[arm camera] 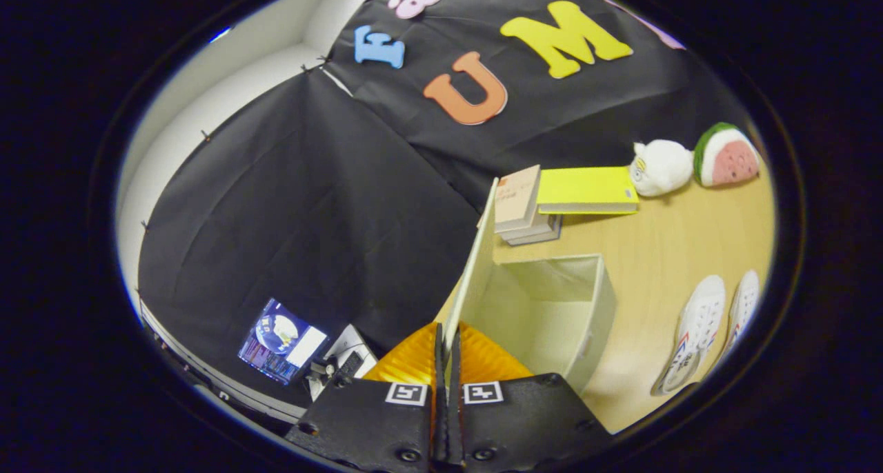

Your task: Open the storage box then place both shoes into the box .Put the left shoe in first, then the right shoe, with the right side of both shoes facing outward in a uniform manner.

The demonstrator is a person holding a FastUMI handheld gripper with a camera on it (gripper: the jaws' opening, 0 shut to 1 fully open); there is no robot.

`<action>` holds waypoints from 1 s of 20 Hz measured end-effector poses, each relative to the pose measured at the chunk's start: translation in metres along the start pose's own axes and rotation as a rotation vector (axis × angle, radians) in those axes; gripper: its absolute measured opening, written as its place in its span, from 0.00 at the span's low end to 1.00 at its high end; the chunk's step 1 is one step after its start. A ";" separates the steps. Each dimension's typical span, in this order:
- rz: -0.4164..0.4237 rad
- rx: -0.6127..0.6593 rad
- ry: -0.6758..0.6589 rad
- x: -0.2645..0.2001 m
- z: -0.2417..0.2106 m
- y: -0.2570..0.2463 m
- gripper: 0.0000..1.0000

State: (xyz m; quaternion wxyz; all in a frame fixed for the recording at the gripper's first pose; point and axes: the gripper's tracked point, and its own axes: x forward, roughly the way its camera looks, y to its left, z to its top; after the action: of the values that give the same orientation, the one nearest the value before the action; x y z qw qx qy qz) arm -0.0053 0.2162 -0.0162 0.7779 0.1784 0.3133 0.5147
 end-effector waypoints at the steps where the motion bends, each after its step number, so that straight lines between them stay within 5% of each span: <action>1: 0.001 -0.029 -0.001 0.008 0.004 0.012 0.05; 10: -0.001 -0.193 0.072 0.112 0.002 0.107 0.13; 15: -0.033 -0.273 0.105 0.165 -0.014 0.126 0.27; 20: -0.129 -0.466 0.046 0.177 -0.007 0.121 0.79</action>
State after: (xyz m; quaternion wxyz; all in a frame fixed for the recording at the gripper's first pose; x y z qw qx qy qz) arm -0.0449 0.4265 -0.0020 0.8220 -0.0381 0.2146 0.5261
